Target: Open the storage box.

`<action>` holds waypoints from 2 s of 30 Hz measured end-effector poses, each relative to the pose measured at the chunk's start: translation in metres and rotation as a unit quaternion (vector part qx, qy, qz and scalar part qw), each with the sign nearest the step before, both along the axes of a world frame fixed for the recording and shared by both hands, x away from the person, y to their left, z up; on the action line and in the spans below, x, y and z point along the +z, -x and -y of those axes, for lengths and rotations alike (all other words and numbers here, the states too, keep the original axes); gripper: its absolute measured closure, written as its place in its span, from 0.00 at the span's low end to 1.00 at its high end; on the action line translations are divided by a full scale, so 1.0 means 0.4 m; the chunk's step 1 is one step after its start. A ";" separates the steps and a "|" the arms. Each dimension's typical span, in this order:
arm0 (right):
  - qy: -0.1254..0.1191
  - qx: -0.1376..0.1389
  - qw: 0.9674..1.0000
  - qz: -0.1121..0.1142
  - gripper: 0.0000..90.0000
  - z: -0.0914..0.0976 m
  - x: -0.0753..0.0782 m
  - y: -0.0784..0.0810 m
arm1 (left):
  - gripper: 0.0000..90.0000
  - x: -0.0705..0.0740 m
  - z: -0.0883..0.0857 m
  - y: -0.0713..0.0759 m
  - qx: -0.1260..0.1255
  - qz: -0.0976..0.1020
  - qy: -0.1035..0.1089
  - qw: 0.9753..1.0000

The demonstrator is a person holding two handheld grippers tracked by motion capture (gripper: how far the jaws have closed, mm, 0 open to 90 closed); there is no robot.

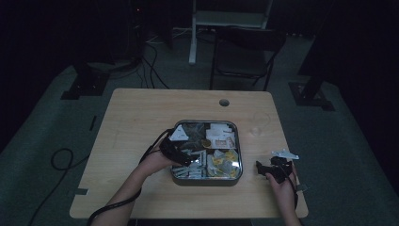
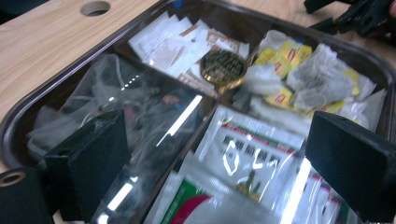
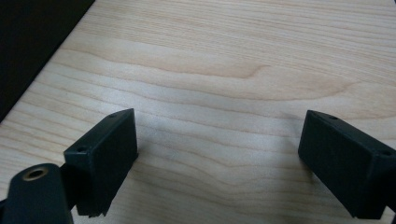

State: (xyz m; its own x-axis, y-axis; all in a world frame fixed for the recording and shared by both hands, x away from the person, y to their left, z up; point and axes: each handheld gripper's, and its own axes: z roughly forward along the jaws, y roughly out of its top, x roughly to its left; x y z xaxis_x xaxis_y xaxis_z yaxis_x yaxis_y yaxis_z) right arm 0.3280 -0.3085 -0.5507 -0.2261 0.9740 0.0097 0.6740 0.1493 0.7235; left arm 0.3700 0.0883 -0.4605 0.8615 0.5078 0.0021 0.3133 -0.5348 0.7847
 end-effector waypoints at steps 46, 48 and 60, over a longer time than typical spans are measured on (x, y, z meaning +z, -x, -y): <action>0.001 0.001 1.000 0.000 0.13 0.000 0.000 0.000 | 0.65 -0.040 0.124 -0.076 -0.017 -0.025 -0.028 0.999; 0.000 0.000 1.000 0.000 0.13 0.000 0.000 0.000 | 0.66 -0.041 0.126 -0.074 -0.018 -0.019 -0.031 0.999; 0.001 0.001 1.000 0.001 0.13 0.001 0.000 0.000 | 0.66 -0.021 0.129 -0.074 -0.016 -0.026 -0.045 0.999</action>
